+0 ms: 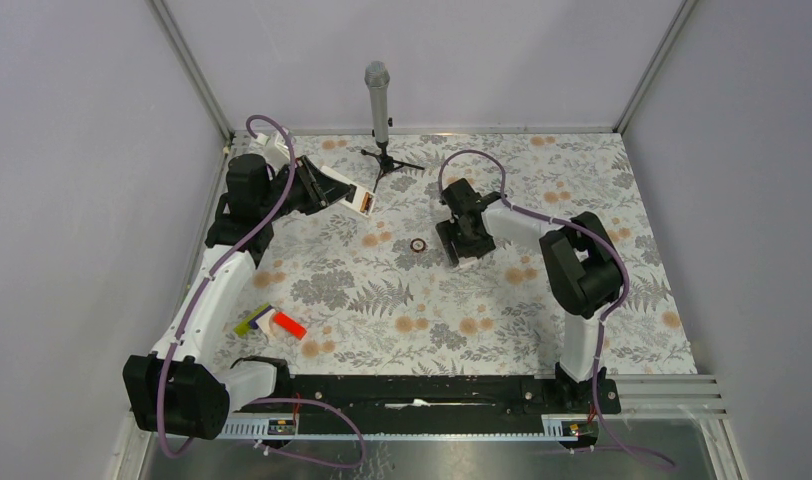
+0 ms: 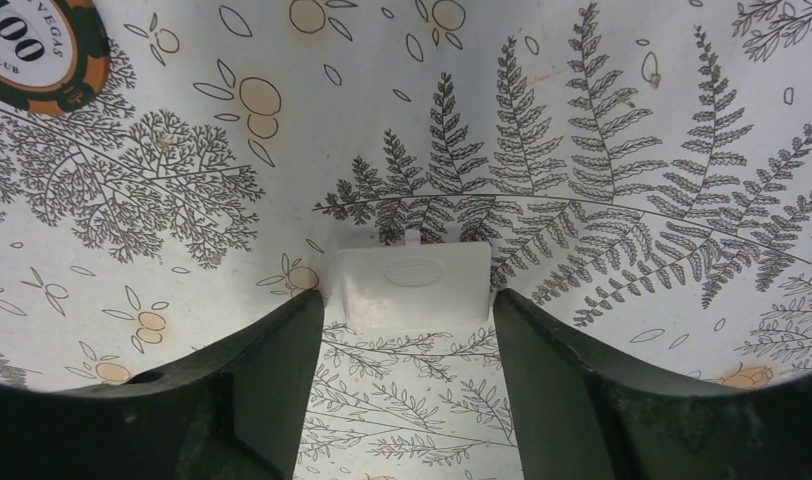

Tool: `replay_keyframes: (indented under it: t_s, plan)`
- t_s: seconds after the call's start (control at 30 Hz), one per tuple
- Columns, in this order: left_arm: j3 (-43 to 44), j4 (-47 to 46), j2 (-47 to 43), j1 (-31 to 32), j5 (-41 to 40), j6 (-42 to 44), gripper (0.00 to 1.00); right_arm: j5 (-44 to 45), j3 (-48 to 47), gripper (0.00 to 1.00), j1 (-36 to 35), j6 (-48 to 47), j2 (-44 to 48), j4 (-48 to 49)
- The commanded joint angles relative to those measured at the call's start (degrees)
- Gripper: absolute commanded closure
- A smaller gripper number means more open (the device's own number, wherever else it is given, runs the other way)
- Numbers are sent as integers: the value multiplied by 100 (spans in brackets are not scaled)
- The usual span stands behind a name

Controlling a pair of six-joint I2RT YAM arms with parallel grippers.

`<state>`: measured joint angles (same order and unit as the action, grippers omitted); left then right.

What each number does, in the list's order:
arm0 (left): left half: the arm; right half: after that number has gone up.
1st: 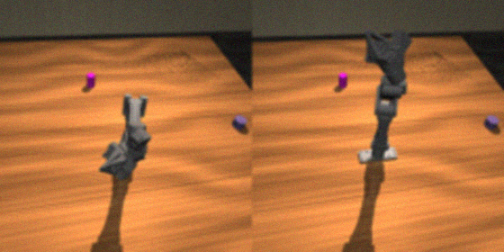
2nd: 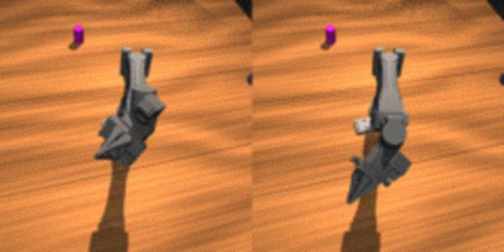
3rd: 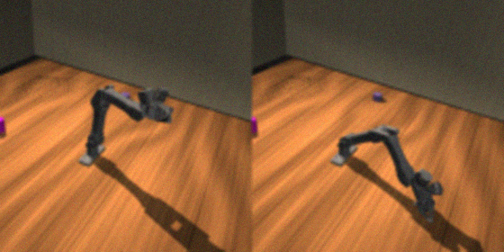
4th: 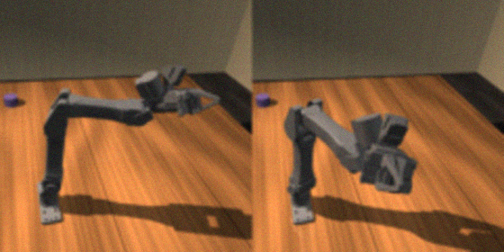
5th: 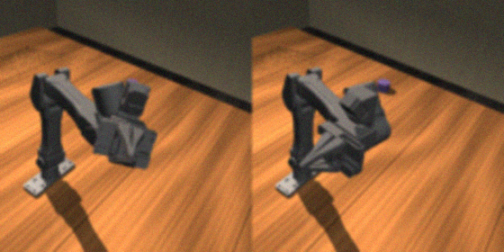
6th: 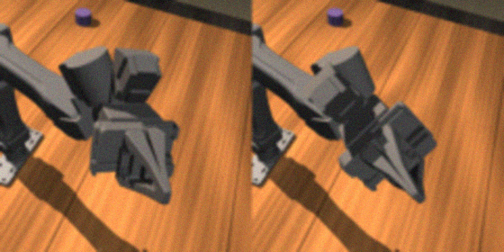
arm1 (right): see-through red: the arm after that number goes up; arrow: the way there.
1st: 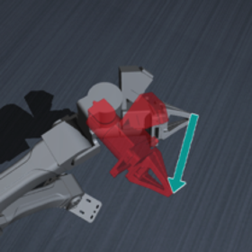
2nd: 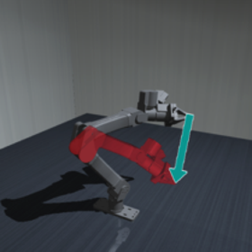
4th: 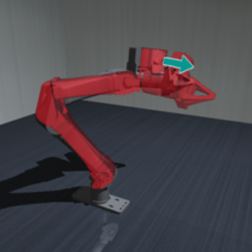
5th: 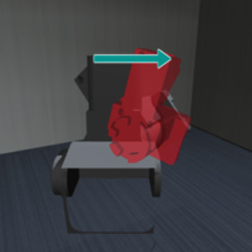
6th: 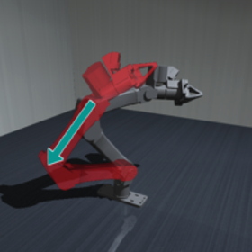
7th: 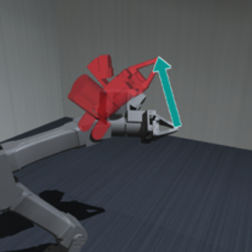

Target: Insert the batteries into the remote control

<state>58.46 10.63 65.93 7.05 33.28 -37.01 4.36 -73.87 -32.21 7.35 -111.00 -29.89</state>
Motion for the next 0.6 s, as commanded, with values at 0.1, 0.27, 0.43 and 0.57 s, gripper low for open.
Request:
replay_keyframes:
  t_s: [0.1, 0.27, 0.43, 0.57]
  plan:
    - [40, -426, -130, -46, 153, -32, 100, -598, 78, 28, 48, -334, 86, 1]
    - [-1, -508, -122, -54, 188, -86, 100, -659, 160, 28, 47, -414, 50, 4]
    - [0, -462, -164, -54, 177, -70, 100, -332, 106, 31, 48, -417, -9, -143]
    - [-10, -448, -168, -63, 184, -71, 100, -275, 118, 34, 48, -398, -8, -153]
